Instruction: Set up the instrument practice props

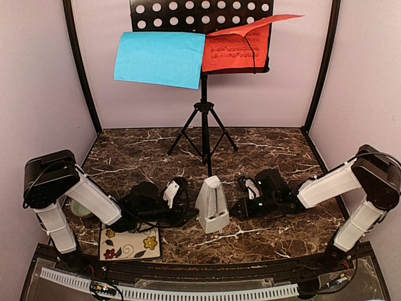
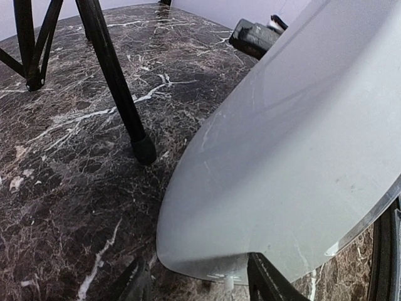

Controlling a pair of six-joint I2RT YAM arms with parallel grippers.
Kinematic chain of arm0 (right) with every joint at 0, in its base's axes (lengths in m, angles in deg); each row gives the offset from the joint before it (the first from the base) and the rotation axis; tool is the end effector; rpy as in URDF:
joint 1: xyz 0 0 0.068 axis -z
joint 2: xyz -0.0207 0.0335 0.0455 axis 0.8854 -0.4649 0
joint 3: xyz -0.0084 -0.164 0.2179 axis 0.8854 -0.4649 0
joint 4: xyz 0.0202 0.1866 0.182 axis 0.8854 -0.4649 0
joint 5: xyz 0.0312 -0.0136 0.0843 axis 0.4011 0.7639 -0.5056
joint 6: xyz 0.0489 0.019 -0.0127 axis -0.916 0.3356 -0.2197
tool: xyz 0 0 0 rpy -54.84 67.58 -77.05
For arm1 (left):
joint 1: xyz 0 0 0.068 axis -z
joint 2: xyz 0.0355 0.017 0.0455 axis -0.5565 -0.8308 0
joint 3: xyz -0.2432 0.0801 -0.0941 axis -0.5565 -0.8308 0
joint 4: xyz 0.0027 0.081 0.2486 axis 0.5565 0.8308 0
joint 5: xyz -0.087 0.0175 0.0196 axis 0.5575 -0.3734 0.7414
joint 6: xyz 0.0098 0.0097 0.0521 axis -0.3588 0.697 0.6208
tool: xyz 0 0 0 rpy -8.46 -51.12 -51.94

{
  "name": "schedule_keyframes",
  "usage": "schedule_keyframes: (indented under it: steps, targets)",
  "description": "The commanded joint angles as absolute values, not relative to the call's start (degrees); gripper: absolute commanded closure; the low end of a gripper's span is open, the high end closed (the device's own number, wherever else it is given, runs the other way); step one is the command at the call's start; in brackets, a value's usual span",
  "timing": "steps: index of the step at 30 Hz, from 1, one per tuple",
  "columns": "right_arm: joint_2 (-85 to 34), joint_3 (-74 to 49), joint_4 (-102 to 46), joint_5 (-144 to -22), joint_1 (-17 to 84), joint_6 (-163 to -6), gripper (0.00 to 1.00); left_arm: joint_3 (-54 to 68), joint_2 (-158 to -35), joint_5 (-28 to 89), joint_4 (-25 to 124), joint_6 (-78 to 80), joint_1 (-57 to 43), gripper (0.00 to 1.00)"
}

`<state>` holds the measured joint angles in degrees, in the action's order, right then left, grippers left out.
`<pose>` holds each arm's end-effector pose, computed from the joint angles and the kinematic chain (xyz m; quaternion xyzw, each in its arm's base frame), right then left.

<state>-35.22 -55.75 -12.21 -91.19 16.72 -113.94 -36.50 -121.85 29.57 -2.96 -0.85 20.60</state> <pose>0.1899 0.2078 0.1252 -0.1264 0.9029 0.3526 0.2108 0.1744 -0.2515 0.1245 0.3195 0.7398 -0.3701 0.4622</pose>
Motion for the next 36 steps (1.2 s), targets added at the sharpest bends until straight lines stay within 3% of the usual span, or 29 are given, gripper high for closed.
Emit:
schedule_keyframes:
  steps: [1, 11, 16, 22, 27, 36]
  targets:
    - [-38.24, -53.85, -4.51, -94.49, 12.55, -114.74, 0.76, -34.66, -122.07, 30.33, -4.37, -4.26, 19.0, 0.46]
    - [-42.39, -51.75, -3.39, -95.34, 5.37, -114.12, 0.74, -35.23, -120.51, 32.66, -4.04, -6.59, 13.84, 0.42]
    - [-37.33, -55.14, -4.49, -93.07, 5.54, -113.06, 0.66, -38.0, -115.13, 31.45, -2.56, -2.45, 13.47, 0.18]
    - [-29.34, -60.5, -6.49, -90.72, 8.61, -112.39, 0.53, -42.95, -108.7, 33.18, -4.69, 1.77, 13.56, 0.02]
    - [-30.08, -61.45, -1.21, -94.96, 14.85, -112.71, 0.54, -44.33, -104.63, 34.85, -4.84, 6.35, 16.01, 0.01]
    - [-38.98, -59.86, 12.81, -103.96, 15.01, -116.9, 0.52, -40.58, -107.49, 28.98, -5.27, 8.42, 21.47, 0.01]
